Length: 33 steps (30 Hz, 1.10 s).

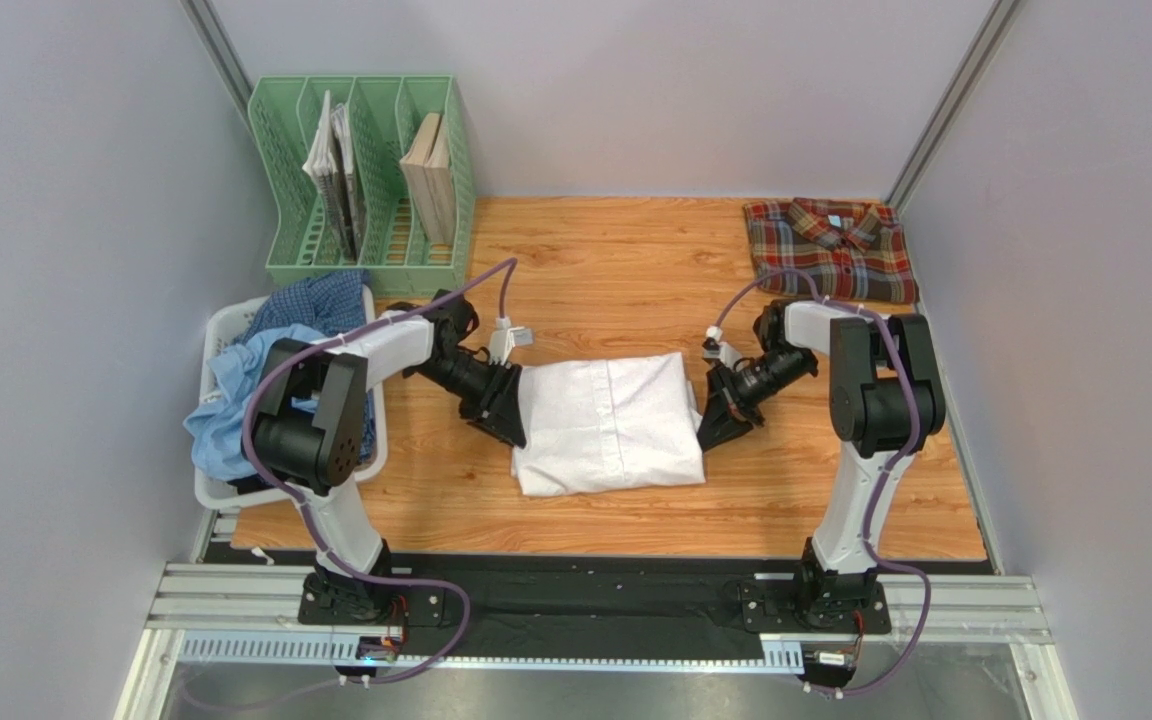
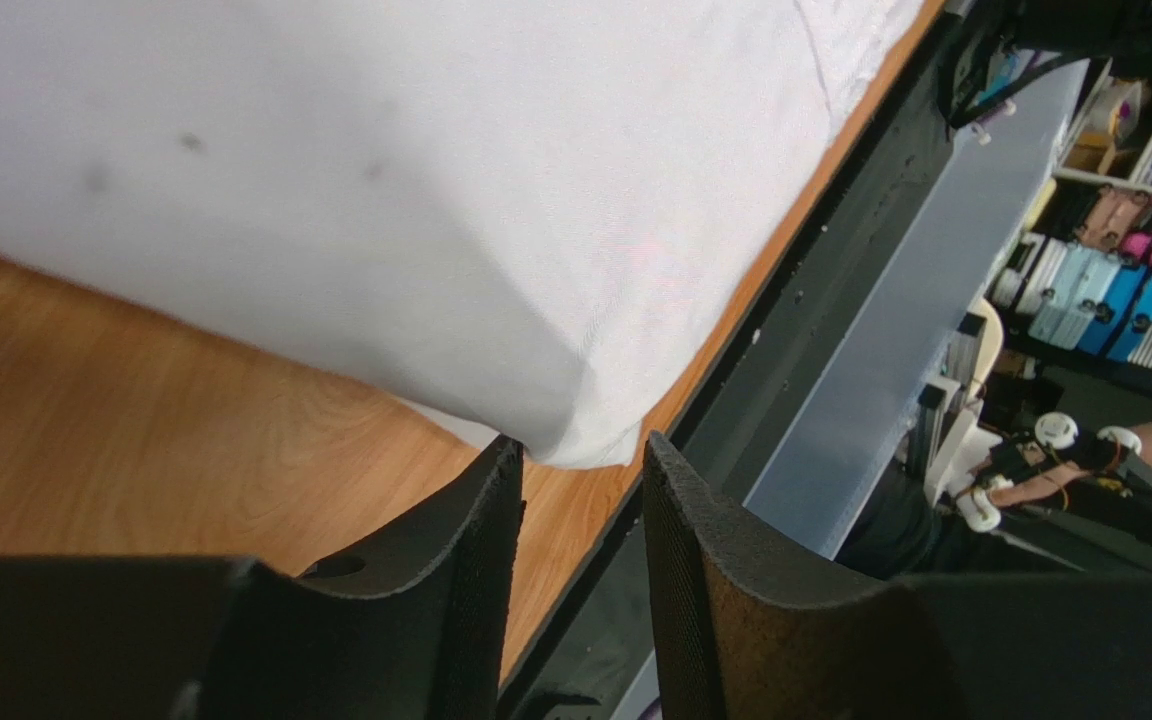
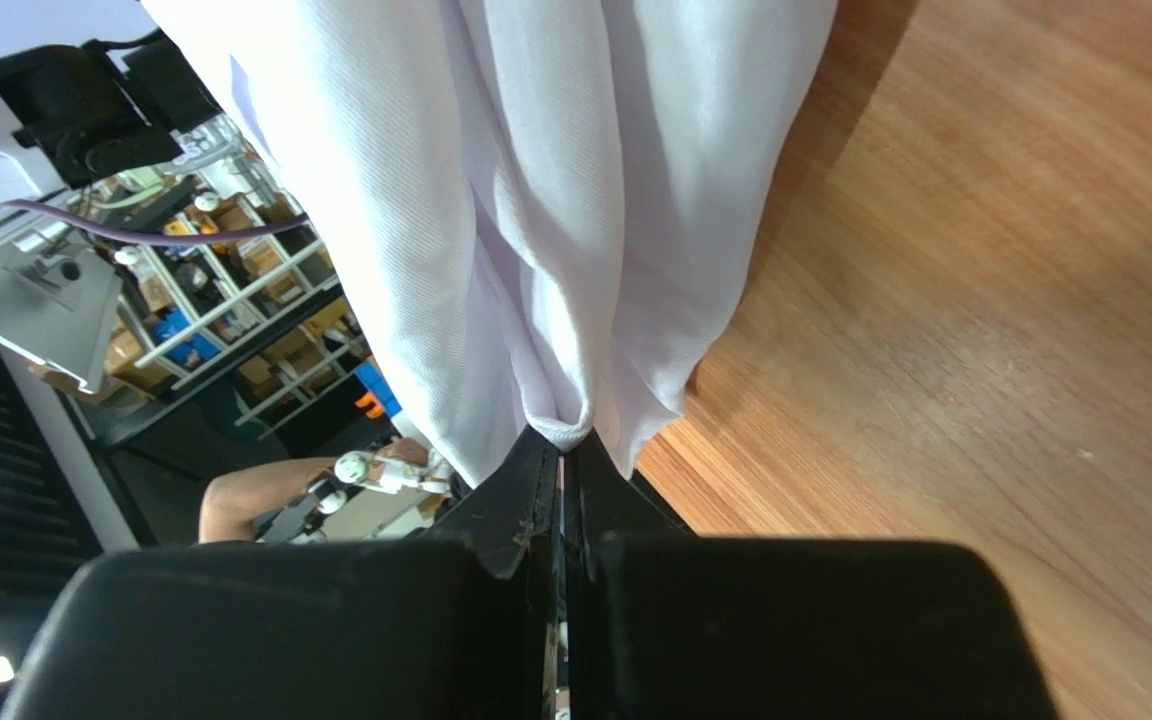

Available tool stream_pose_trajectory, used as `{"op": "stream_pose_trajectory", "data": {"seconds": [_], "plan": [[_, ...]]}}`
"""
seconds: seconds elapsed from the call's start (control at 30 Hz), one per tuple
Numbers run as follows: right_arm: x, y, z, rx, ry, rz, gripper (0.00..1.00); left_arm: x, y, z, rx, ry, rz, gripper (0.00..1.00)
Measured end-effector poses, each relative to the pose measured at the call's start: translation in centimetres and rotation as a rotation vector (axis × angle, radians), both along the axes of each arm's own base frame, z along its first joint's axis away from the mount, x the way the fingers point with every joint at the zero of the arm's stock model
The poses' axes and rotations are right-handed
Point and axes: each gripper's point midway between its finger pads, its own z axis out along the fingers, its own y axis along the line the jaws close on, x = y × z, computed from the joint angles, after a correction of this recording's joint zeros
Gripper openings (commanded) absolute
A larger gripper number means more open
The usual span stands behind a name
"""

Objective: Fold and stack the long sleeve shirts
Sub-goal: Fold the shirt

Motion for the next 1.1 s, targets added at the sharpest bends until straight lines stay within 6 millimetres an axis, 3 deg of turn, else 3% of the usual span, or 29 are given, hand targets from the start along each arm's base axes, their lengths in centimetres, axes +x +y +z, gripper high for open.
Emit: {"op": "stream_pose_trajectory", "data": {"seconds": [0.2, 0.33, 0.37, 0.43, 0.57, 0.6, 0.67, 0.77, 0.83, 0.97, 1.0, 1.03, 1.1], "plan": [[0.2, 0.6, -1.0, 0.027, 0.053, -0.057, 0.00, -1.3, -0.9, 0.1, -0.024, 0.035, -0.018, 0.38], [0.7, 0.9, -1.9, 0.043, 0.066, -0.084, 0.00, -1.0, -0.8, -0.9, -0.004, 0.074, -0.012, 0.17], [0.9, 0.9, -1.9, 0.043, 0.063, -0.090, 0.00, -0.5, -0.9, -1.2, 0.001, 0.082, -0.007, 0.08], [1.6, 1.0, -2.0, 0.041, 0.053, -0.103, 0.00, 1.1, -1.2, -1.9, 0.008, 0.087, 0.001, 0.00], [3.3, 1.1, -2.3, 0.037, 0.031, -0.128, 0.00, 5.5, -1.4, -2.1, 0.008, 0.017, 0.037, 0.00], [3.6, 1.2, -2.3, 0.036, 0.028, -0.138, 0.00, 7.0, -1.3, -1.7, 0.004, -0.018, 0.049, 0.01], [3.9, 1.2, -2.3, 0.036, 0.024, -0.152, 0.00, 8.7, -1.1, -0.9, -0.005, -0.070, 0.064, 0.23], [4.4, 1.2, -2.4, 0.036, 0.021, -0.174, 0.00, 9.4, -0.7, -0.1, -0.018, -0.115, 0.074, 0.38], [4.6, 1.2, -2.4, 0.037, 0.020, -0.187, 0.00, 8.4, -0.3, 0.1, -0.018, -0.110, 0.079, 0.42], [4.6, 1.3, -2.3, 0.048, 0.021, -0.202, 0.00, 4.3, 0.6, 0.1, -0.005, -0.048, 0.090, 0.46], [4.7, 1.3, -2.3, 0.050, 0.020, -0.205, 0.00, 3.8, 0.7, 0.0, -0.001, -0.038, 0.091, 0.47], [4.7, 1.3, -2.3, 0.052, 0.020, -0.206, 0.00, 3.4, 0.7, -0.3, 0.006, -0.028, 0.091, 0.54], [4.7, 1.4, -2.3, 0.056, 0.019, -0.208, 0.00, 2.9, 1.0, -0.9, 0.020, -0.014, 0.090, 0.56]]}}
